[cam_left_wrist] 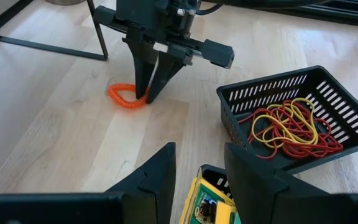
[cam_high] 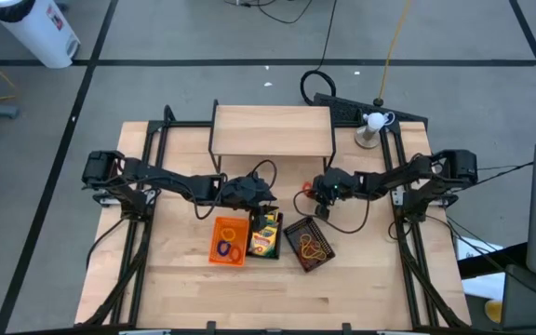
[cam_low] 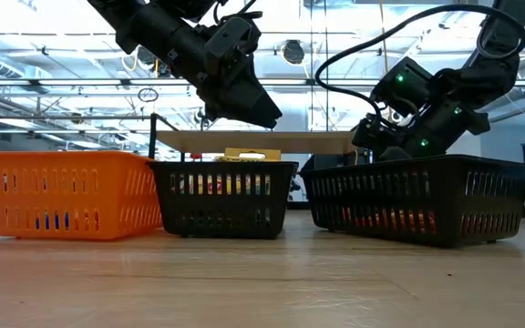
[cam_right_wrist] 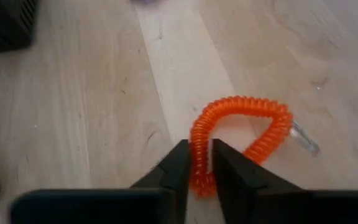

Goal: Pick & Place Office Desk Supplies
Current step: Put the orange keychain into the orange bin

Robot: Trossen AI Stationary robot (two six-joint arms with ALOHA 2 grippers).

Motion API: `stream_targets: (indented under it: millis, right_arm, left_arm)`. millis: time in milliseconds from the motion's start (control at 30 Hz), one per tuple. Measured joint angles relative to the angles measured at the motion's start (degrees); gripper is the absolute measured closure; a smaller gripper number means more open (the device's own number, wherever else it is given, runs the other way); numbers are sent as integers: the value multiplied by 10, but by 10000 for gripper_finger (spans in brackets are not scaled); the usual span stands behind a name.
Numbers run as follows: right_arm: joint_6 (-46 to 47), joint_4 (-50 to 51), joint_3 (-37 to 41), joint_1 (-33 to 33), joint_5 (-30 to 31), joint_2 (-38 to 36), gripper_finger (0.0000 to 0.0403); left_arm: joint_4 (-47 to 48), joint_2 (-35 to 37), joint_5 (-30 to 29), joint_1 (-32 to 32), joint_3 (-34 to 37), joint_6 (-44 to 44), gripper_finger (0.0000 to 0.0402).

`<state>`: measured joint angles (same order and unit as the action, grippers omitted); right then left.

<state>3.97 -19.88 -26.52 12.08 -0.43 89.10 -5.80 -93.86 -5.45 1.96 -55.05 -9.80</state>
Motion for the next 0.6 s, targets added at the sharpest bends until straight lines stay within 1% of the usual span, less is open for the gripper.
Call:
stream_targets:
  millis: [33,100,267,367,533,600]
  right_arm:
    - [0,0,0,2,-2,0,372]
    - [0,-2,0,5,-3,0,388]
    - [10,-29,2,10,-7,-1,396]
    - [10,-41,3,10,-7,-19,399]
    - [1,-36,3,10,-5,-94,402]
    - [-2,-29,3,9,-14,-128,402]
  left_arm:
    - [0,0,0,0,0,0,263]
    - [0,0,0,0,0,0,263]
    - [0,0,0,0,0,1,263]
    - [0,0,0,0,0,10,263]
    - [-8,0,-1,0,0,34,263]
    - [-19,0,-8,0,0,41,263]
